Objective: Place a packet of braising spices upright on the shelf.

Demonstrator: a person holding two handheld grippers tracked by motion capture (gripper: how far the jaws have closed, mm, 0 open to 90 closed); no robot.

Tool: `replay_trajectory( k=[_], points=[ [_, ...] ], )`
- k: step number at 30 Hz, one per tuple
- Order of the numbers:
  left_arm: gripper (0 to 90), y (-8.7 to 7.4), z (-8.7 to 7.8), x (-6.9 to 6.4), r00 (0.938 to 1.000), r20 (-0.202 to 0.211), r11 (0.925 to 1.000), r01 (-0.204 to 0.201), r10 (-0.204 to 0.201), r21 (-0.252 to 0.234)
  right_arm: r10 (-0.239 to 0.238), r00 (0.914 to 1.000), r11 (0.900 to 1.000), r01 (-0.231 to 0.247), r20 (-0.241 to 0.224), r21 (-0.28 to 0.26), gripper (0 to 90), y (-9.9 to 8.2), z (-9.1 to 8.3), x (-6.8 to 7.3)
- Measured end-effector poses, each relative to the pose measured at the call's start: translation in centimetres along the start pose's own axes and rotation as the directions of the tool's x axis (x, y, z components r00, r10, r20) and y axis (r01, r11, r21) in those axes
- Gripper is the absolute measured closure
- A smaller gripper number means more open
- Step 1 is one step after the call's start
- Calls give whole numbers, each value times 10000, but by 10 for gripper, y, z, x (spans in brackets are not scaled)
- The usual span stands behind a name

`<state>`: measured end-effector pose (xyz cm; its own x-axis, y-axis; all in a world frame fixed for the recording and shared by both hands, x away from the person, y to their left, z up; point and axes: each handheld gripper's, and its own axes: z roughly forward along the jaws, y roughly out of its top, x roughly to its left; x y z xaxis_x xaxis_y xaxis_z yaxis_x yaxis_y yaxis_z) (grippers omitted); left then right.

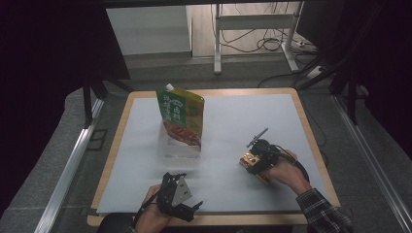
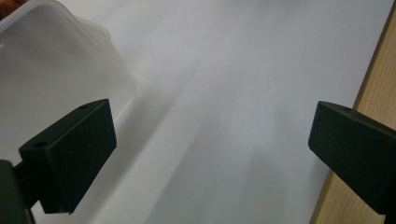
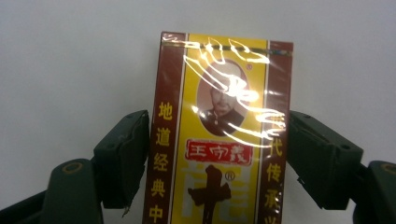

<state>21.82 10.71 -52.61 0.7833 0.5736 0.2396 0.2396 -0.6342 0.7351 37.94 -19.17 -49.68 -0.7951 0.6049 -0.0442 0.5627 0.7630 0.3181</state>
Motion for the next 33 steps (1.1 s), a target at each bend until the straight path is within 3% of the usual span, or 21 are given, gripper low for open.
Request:
replay_trajectory(
  k=[10, 15, 25, 33],
  points=[
    [9, 0, 0, 0, 10000, 24, 10000, -36, 36, 2, -72, 10000, 9957, 72, 0, 924, 293, 17, 7, -1],
    [9, 0, 0, 0, 10000, 13, 10000, -24, 24, -4, -104, 9999, 9955, 96, 85, 945, 313, 17, 5, 2],
    [10, 0, -1, 0, 10000, -59, 10000, -64, 64, 5, 36, 10000, 9987, -31, 80, -514, 315, 11, -13, -2],
    [10, 0, -1, 0, 10000, -70, 10000, -17, 17, -31, 80, 10000, 9841, -84, -26, -1776, 316, 8, -23, -1]
  ],
)
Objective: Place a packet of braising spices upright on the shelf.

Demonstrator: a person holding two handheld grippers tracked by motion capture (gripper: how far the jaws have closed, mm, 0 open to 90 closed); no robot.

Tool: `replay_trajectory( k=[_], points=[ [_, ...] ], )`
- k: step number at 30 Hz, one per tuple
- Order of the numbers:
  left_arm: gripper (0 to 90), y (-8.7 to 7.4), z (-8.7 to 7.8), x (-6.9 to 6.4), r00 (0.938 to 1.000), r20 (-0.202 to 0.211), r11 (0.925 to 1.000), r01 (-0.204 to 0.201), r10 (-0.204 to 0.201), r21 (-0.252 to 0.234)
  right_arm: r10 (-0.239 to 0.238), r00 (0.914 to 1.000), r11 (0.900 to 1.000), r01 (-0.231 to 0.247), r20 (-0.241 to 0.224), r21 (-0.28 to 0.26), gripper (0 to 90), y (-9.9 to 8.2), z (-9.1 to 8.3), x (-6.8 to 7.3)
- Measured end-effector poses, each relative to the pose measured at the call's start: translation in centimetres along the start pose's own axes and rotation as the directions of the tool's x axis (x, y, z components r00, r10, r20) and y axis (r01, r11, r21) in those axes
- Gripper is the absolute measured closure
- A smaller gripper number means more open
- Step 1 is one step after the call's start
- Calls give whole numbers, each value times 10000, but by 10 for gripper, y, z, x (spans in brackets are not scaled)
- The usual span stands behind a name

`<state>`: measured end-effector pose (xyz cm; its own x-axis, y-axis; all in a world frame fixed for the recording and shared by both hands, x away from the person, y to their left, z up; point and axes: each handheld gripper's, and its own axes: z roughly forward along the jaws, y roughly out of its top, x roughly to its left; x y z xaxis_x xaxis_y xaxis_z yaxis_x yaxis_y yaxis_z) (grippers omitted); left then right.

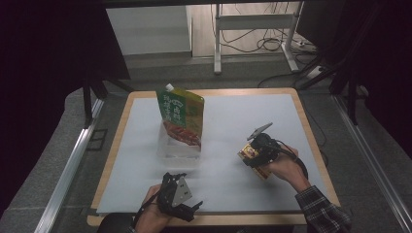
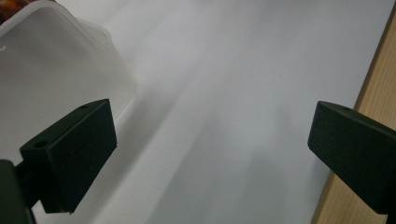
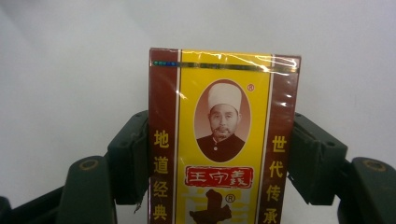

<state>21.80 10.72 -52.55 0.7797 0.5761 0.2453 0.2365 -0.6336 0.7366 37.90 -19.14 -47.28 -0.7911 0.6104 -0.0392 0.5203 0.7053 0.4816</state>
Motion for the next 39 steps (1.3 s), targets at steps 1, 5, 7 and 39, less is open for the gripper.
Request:
replay_trajectory(
  k=[1, 5, 7, 39],
  points=[
    [10, 0, 0, 0, 10000, 0, 10000, 6, -6, 4, 50, 10000, 9998, -51, -29, -181, 316, 0, -1, 0],
    [10, 0, 0, 0, 10000, 31, 10000, 19, -18, -23, 52, 9999, 9970, -60, -110, -771, 316, -1, -5, 1],
    [10, 0, 0, 0, 9999, 94, 9999, 121, -121, -95, -2, 9999, 9946, -10, -108, -1041, 316, -1, -7, 2],
    [10, -2, -8, 8, 9978, 212, 9972, 639, -631, -399, -584, 9973, 8855, 314, -440, -4636, 318, 18, -24, 32]
  ],
)
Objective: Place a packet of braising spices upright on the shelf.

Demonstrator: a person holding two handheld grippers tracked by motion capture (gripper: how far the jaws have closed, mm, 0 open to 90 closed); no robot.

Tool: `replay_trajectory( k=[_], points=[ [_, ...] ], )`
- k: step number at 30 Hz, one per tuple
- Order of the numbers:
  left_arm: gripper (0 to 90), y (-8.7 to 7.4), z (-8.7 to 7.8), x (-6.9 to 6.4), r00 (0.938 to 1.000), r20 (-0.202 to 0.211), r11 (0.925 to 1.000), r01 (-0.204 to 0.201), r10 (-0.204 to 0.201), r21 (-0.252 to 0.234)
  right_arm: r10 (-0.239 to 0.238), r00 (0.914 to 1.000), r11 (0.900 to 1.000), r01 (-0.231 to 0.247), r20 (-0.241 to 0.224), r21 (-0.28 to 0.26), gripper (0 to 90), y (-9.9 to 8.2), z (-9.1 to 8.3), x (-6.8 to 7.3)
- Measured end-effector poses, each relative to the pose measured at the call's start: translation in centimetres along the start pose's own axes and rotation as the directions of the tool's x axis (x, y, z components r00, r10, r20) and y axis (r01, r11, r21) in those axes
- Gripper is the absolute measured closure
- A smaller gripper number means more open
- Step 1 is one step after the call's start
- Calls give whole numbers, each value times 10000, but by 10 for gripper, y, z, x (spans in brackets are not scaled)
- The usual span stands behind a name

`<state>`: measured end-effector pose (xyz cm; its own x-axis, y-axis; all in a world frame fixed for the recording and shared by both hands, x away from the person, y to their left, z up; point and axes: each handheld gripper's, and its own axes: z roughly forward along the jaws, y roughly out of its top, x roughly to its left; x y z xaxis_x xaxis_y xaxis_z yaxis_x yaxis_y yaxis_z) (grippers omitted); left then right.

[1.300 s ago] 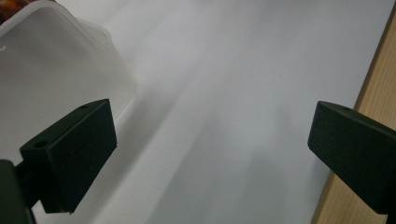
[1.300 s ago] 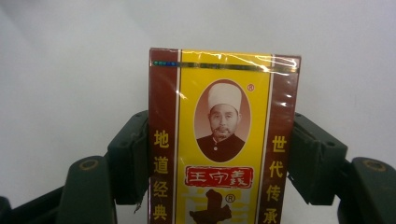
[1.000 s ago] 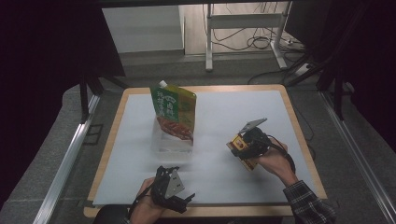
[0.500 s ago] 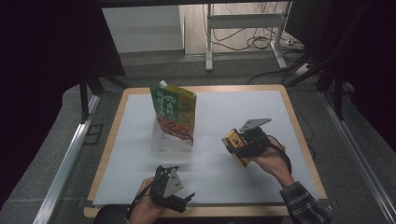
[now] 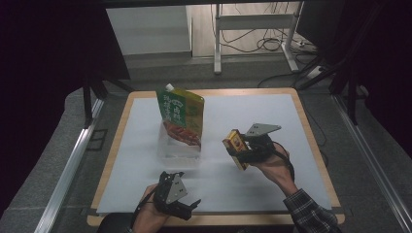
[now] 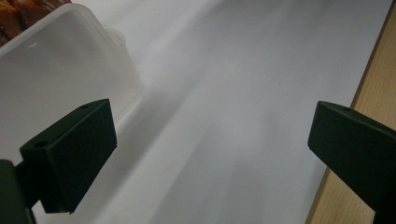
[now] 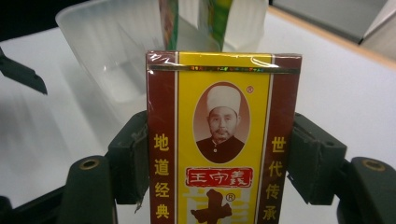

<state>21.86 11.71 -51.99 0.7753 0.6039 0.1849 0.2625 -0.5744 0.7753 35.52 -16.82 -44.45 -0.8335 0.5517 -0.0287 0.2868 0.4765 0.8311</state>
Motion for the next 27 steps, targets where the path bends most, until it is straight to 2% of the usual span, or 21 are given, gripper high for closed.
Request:
replay_trajectory(
  k=[14, 22, 27],
  points=[
    [10, -1, -4, 0, 10000, -10, 10000, -57, 57, 3, 193, 9986, 9927, -251, -496, -1183, 318, 18, 15, 17],
    [10, -1, -3, -1, 9999, 17, 9998, -167, 167, 48, 184, 9966, 9854, -317, -809, -1670, 319, 24, 25, 24],
    [11, 0, -3, -2, 9998, 26, 9998, -173, 173, 44, 114, 9964, 9811, -274, -840, -1916, 319, 29, 29, 28]
  ],
)
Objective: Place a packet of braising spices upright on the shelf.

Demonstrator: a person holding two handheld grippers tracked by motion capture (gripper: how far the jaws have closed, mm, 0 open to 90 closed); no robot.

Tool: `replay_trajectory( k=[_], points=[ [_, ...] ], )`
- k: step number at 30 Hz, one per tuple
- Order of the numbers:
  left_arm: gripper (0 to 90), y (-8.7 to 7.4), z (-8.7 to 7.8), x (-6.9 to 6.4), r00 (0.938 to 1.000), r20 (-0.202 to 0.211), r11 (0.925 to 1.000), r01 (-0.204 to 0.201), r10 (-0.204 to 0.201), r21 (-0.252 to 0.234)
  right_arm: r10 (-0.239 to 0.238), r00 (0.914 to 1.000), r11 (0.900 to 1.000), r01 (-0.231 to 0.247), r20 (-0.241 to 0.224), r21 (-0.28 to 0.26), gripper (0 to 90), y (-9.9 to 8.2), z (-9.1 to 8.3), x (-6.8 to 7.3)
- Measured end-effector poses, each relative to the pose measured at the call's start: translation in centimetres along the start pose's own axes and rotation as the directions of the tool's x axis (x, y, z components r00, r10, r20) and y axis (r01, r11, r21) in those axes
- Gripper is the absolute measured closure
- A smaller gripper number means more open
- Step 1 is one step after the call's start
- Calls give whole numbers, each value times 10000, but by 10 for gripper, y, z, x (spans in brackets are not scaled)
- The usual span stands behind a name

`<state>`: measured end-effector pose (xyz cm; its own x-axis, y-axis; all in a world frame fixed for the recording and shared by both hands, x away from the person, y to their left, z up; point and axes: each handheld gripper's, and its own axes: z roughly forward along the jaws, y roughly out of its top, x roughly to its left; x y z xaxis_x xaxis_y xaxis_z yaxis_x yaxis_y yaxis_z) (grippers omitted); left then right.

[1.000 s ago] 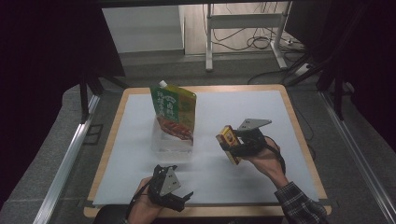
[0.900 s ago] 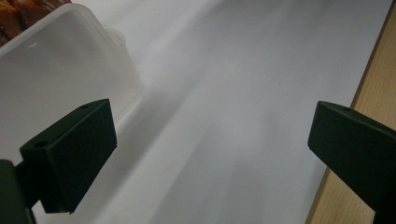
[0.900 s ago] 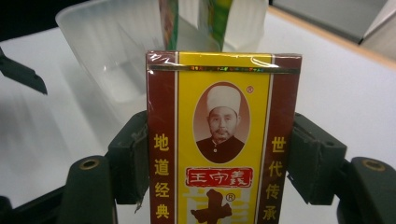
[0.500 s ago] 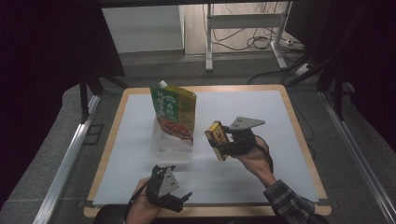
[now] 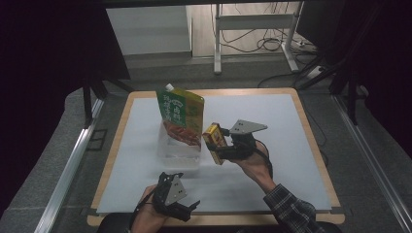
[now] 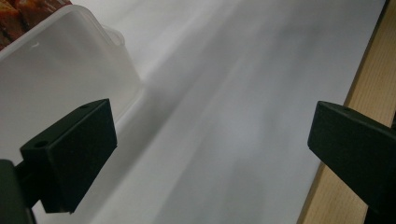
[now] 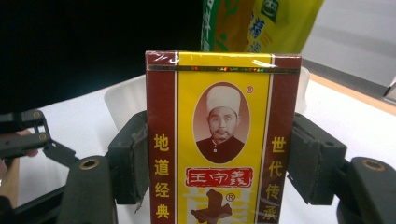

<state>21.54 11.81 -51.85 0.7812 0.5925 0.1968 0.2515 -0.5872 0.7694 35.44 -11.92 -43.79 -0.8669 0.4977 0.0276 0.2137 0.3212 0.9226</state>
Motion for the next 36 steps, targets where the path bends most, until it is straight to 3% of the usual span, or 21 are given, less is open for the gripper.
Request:
replay_trajectory(
  k=[20, 36],
  points=[
    [11, 0, 0, -1, 10000, 55, 10000, -34, 34, -7, -385, 9985, 9990, 375, -381, -251, 319, 15, 38, 17],
    [11, 1, 0, -1, 9999, 82, 10000, -67, 67, -11, -407, 9986, 9986, 396, -334, -339, 319, 20, 63, 25]
  ],
)
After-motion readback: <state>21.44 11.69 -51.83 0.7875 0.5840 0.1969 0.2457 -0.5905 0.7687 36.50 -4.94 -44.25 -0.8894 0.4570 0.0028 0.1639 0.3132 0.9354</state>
